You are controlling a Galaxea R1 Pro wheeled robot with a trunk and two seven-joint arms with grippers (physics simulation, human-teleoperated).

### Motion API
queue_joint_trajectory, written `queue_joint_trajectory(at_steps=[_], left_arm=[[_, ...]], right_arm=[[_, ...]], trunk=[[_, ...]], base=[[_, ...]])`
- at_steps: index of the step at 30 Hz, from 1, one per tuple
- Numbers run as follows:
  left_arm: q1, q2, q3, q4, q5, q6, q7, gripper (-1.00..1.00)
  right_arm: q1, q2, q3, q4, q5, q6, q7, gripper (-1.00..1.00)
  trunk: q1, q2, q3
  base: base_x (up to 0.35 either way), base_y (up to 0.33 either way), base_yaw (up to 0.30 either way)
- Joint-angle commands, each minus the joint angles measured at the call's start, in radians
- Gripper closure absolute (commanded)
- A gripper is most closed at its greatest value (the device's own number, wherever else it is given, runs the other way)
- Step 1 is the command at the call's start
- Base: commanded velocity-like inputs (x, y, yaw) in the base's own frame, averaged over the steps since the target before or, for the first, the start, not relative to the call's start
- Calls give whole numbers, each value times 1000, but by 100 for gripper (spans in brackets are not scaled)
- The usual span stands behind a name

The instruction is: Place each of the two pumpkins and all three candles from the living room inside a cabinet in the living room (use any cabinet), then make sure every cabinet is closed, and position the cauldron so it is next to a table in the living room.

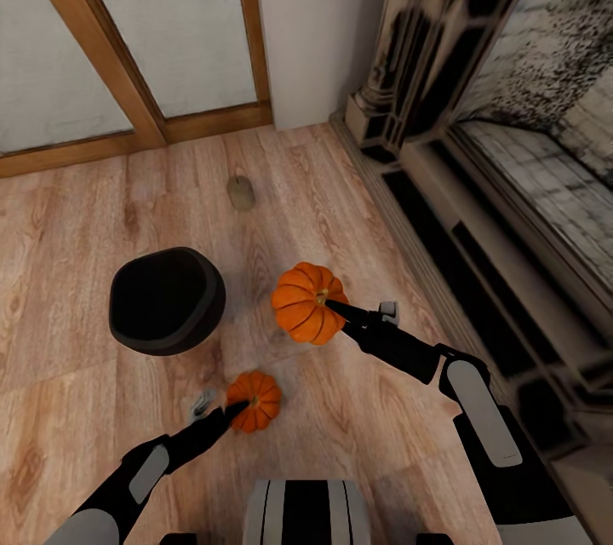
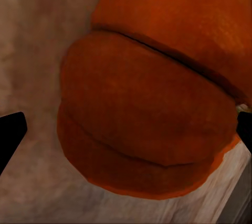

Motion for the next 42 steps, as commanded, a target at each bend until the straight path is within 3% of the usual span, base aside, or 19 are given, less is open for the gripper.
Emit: queue_joint_trajectory(at_steps=[1,22,23,42], left_arm=[[0,0,4,0,-6,5,0,-100],[0,-2,-8,-7,-11,-23,-2,-100],[0,-2,-8,-7,-11,-24,-2,100],[0,0,1,-7,-4,-24,-4,100]], right_arm=[[-1,0,1,0,1,2,3,100],[-1,0,0,2,1,2,3,100],[-1,0,0,2,1,2,3,100],[-1,0,0,2,1,2,3,100]], trunk=[[0,0,-1],[0,0,-1],[0,0,-1],[0,0,-1]], base=[[0,-147,0],[0,-52,0],[0,-5,0],[0,0,0]])
